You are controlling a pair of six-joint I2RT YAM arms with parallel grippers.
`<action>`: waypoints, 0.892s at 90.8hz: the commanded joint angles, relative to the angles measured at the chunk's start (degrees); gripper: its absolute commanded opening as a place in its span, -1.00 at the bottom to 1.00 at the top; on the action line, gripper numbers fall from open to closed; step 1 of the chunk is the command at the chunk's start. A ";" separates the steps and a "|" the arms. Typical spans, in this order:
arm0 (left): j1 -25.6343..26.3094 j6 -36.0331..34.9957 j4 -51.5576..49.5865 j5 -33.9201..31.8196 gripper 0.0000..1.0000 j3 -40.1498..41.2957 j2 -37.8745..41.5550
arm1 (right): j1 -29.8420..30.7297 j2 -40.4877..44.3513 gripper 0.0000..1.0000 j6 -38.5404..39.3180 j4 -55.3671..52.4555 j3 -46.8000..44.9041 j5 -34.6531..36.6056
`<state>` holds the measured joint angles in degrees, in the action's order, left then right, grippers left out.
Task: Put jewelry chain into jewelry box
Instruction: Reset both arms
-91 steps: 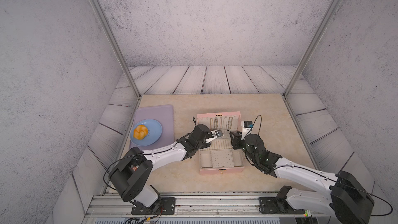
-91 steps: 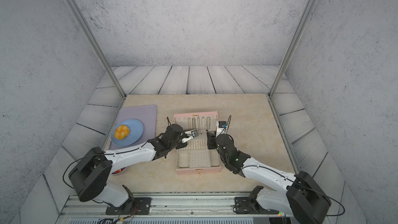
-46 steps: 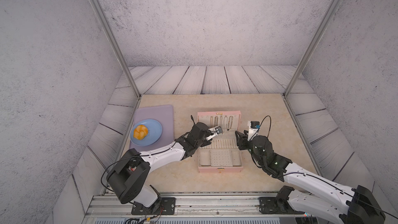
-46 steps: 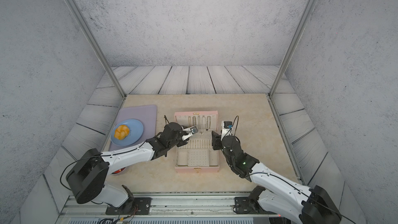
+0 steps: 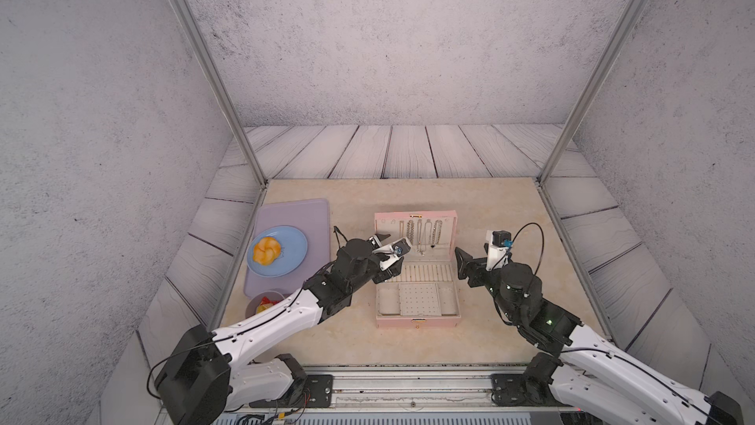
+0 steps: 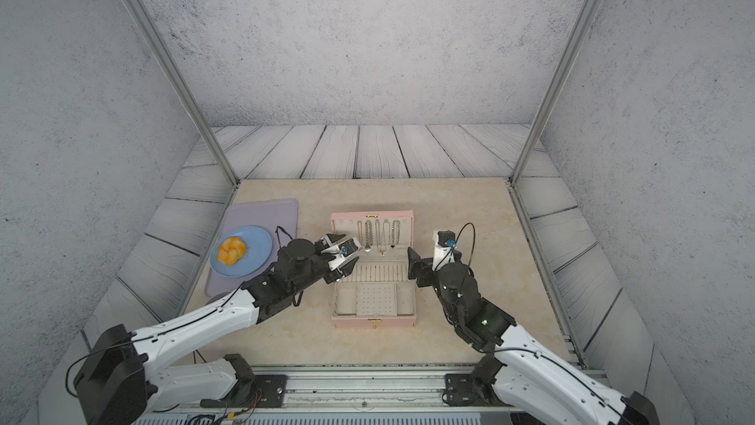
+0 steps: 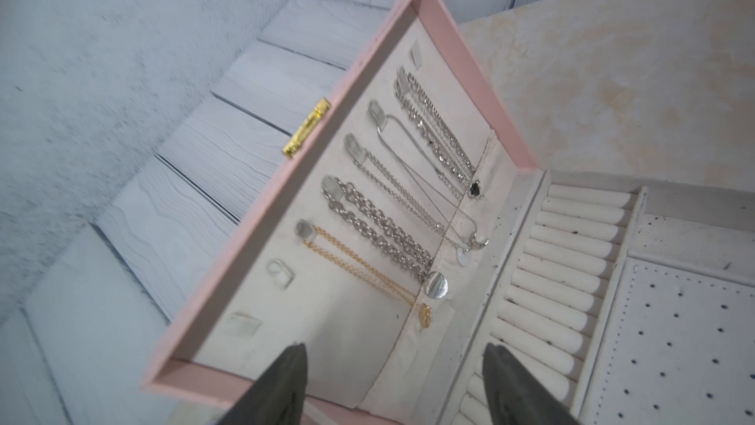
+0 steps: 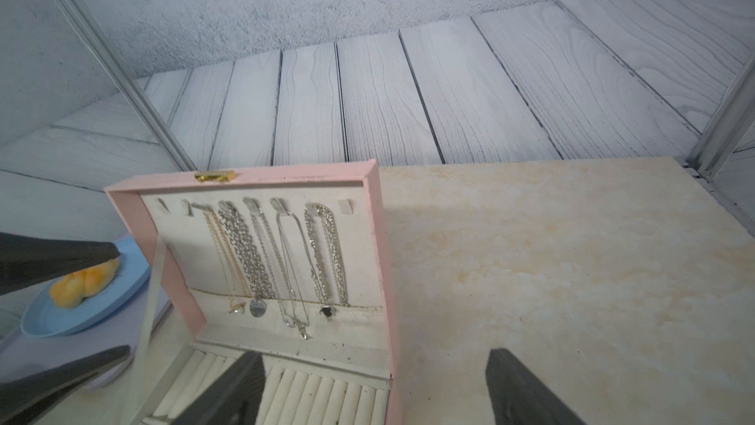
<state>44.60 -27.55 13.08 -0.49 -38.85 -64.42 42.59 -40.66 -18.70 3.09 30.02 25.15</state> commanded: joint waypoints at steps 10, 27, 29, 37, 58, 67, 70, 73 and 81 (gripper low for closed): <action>-2.72 8.53 4.07 -7.13 0.70 4.52 7.95 | -7.41 4.52 0.98 5.91 -4.40 4.44 1.42; -12.85 17.11 13.78 -14.12 0.91 13.57 10.45 | -30.07 -1.76 0.98 -1.74 -4.55 5.89 -11.52; -14.43 18.00 14.22 -14.39 0.93 14.10 10.35 | -32.25 -2.48 0.98 -2.43 -3.87 5.46 -11.63; -19.99 20.04 14.47 -15.94 0.98 14.60 8.44 | -39.90 -5.30 0.98 -3.22 0.97 1.79 -12.09; -39.07 29.88 21.11 -4.95 0.98 13.91 -3.93 | -47.35 -21.24 0.98 2.00 13.64 -2.56 -11.81; -43.52 32.05 20.79 -0.89 0.98 12.21 -7.25 | -47.36 -27.93 0.98 4.80 24.43 -5.84 -11.06; -43.84 31.85 20.04 0.25 0.99 11.46 -7.43 | -47.33 -30.24 0.98 5.73 28.60 -7.33 -10.82; -43.97 31.70 20.68 0.46 0.99 11.26 -8.07 | -47.38 -32.29 0.98 6.08 33.09 -8.89 -10.83; -44.03 30.16 15.84 -0.94 0.99 9.54 -8.10 | -47.33 -37.42 0.98 6.41 42.89 -11.01 -14.48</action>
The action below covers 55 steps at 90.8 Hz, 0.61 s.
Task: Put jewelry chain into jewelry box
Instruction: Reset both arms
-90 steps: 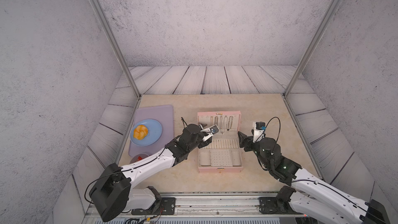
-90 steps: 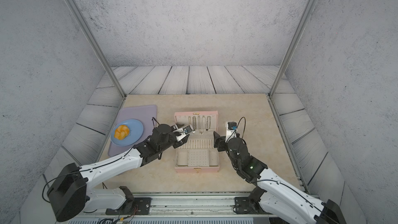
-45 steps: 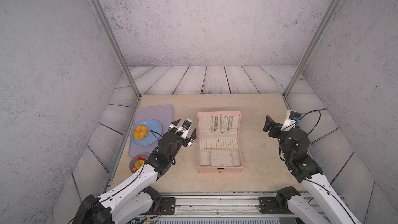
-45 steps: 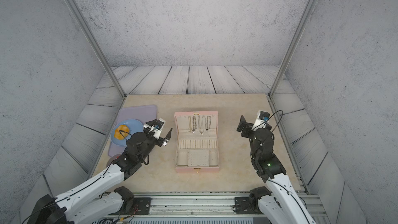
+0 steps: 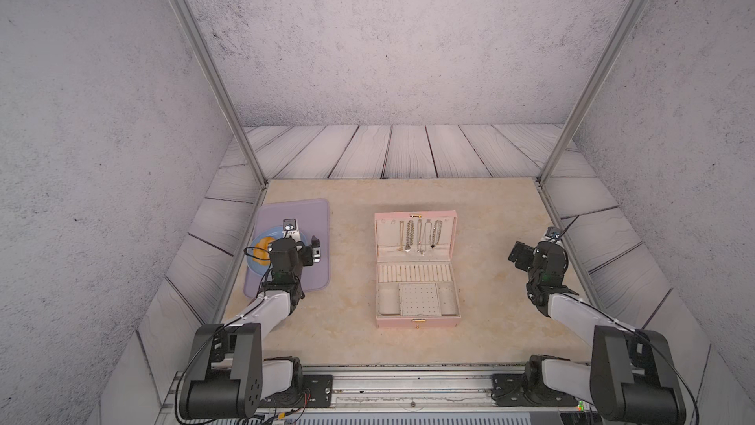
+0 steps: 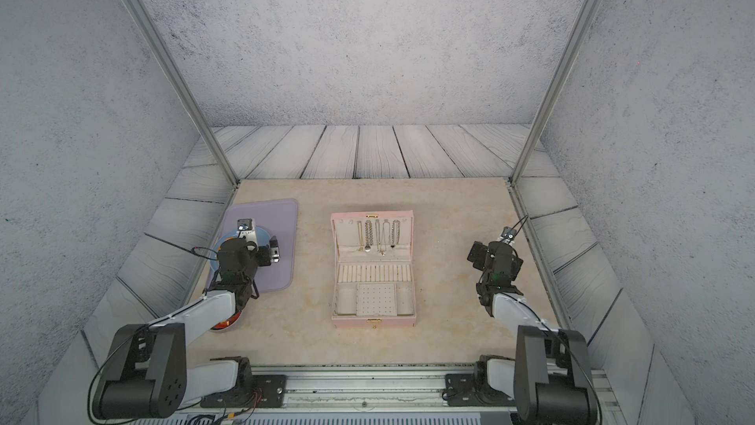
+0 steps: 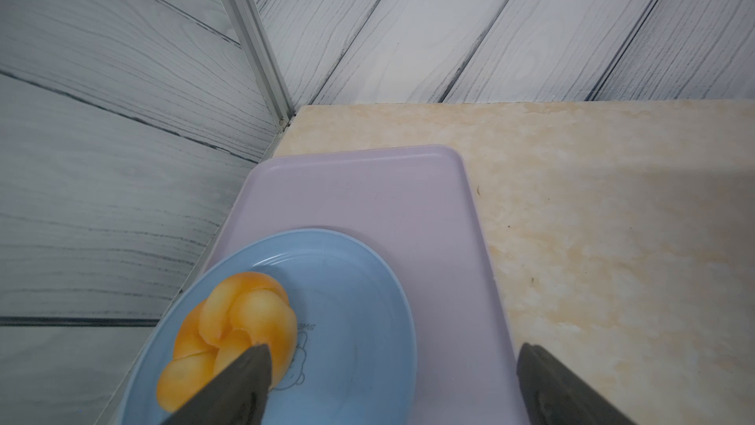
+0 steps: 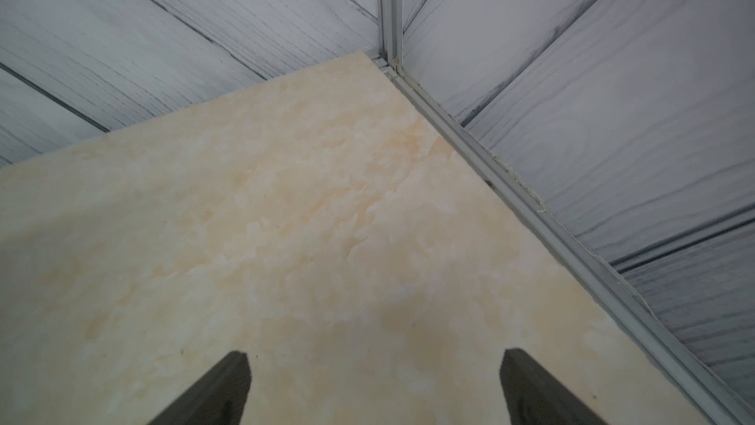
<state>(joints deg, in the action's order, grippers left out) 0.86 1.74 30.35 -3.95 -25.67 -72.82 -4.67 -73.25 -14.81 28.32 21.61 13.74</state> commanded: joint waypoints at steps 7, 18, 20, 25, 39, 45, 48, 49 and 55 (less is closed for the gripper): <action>-0.29 -0.19 0.35 -0.20 0.98 -1.20 0.06 | -0.08 -9.13 0.98 5.85 21.38 -2.08 -9.91; -0.27 -2.02 16.91 2.98 0.99 5.38 -5.91 | 0.52 -11.92 0.98 8.53 21.75 -0.91 -15.45; -0.32 -2.14 19.17 3.15 0.98 5.83 -7.36 | 0.44 -12.60 0.98 8.89 21.03 -0.54 -16.06; -0.37 -2.62 22.93 4.04 0.99 5.91 -11.84 | 0.77 -15.39 0.98 9.77 23.98 0.15 -17.70; -0.64 -3.51 14.10 6.57 0.98 0.20 -14.41 | 1.88 -15.67 0.98 10.56 18.95 2.53 -16.20; -1.55 -1.02 13.80 4.28 0.99 -1.12 -15.74 | 2.97 -15.71 0.98 11.20 19.10 2.68 -13.99; -1.92 -0.65 13.08 4.32 0.98 -1.44 -15.41 | 3.07 -15.84 0.98 11.33 19.93 2.39 -14.00; -1.92 -0.67 12.24 4.26 0.98 -1.60 -15.24 | 3.03 -15.94 0.98 11.31 20.20 2.30 -14.13; -2.00 -0.68 12.09 4.29 0.99 -1.65 -15.29 | 3.07 -16.52 0.98 11.38 21.76 2.01 -14.31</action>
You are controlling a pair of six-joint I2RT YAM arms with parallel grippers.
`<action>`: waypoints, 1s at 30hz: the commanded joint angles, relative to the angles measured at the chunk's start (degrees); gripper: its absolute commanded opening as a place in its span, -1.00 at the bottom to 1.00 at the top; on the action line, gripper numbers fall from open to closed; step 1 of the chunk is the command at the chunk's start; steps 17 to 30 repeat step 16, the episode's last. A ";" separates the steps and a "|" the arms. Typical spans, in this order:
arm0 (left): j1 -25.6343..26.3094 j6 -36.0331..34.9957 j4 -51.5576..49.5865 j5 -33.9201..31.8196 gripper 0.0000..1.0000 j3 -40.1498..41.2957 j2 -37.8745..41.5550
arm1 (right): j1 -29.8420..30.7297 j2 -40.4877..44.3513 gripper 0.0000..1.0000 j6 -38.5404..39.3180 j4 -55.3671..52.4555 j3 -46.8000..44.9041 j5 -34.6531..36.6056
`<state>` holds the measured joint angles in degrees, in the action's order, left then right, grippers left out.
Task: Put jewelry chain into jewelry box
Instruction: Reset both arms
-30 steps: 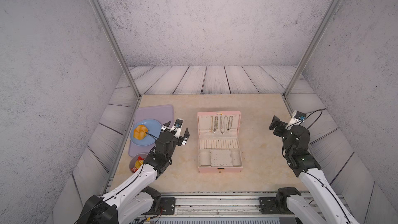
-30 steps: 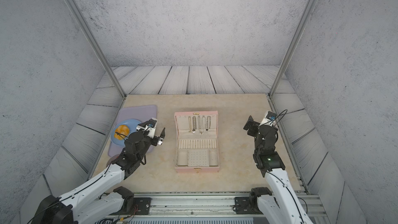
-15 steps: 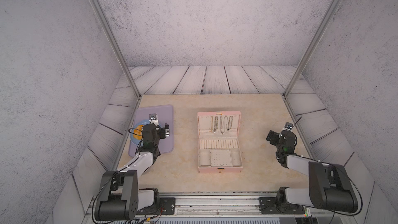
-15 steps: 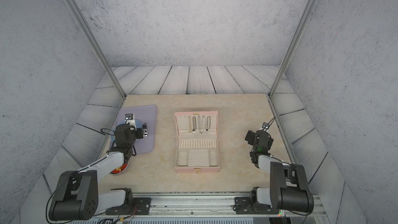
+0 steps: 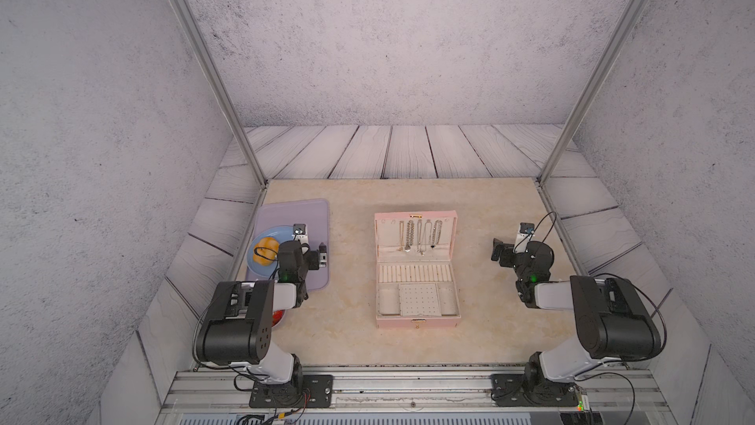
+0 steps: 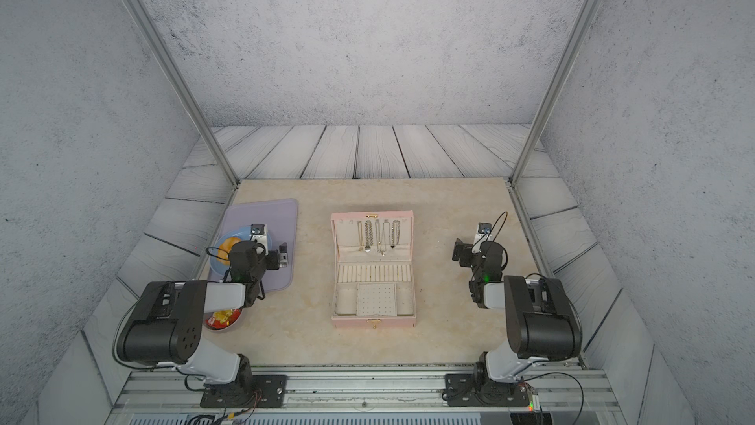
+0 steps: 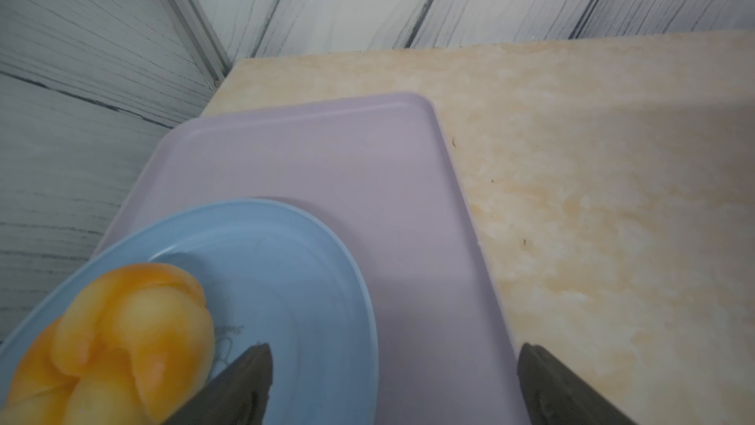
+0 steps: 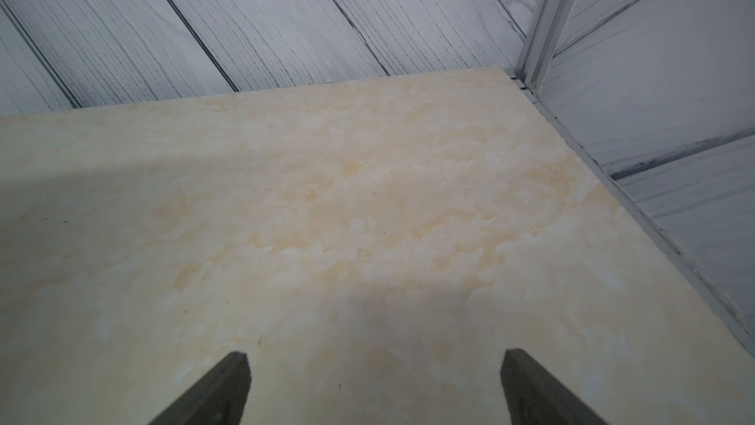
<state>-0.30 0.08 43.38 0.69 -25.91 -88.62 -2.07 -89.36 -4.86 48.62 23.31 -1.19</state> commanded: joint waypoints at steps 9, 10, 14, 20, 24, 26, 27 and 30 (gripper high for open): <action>-0.72 0.89 -1.36 -0.42 0.99 -1.38 0.82 | 0.48 -0.70 0.98 2.58 -0.90 1.62 -2.16; -0.69 0.89 -1.29 -0.42 0.99 -1.38 0.84 | 0.48 -0.80 0.98 2.60 -0.93 1.72 -2.15; -0.76 0.89 -1.26 -0.47 0.98 -1.25 0.95 | 0.38 -0.61 0.98 2.67 -0.90 1.55 -2.17; -0.76 0.90 -1.23 -0.46 0.98 -1.20 0.95 | 0.48 -0.38 0.98 2.69 -0.56 1.27 -2.17; -0.76 0.90 -1.23 -0.46 0.98 -1.20 0.95 | 0.48 -0.38 0.98 2.69 -0.56 1.27 -2.17; -0.76 0.90 -1.23 -0.46 0.98 -1.20 0.95 | 0.48 -0.38 0.98 2.69 -0.56 1.27 -2.17; -0.76 0.90 -1.23 -0.46 0.98 -1.20 0.95 | 0.48 -0.38 0.98 2.69 -0.56 1.27 -2.17; -0.76 0.90 -1.23 -0.46 0.98 -1.20 0.95 | 0.48 -0.38 0.98 2.69 -0.56 1.27 -2.17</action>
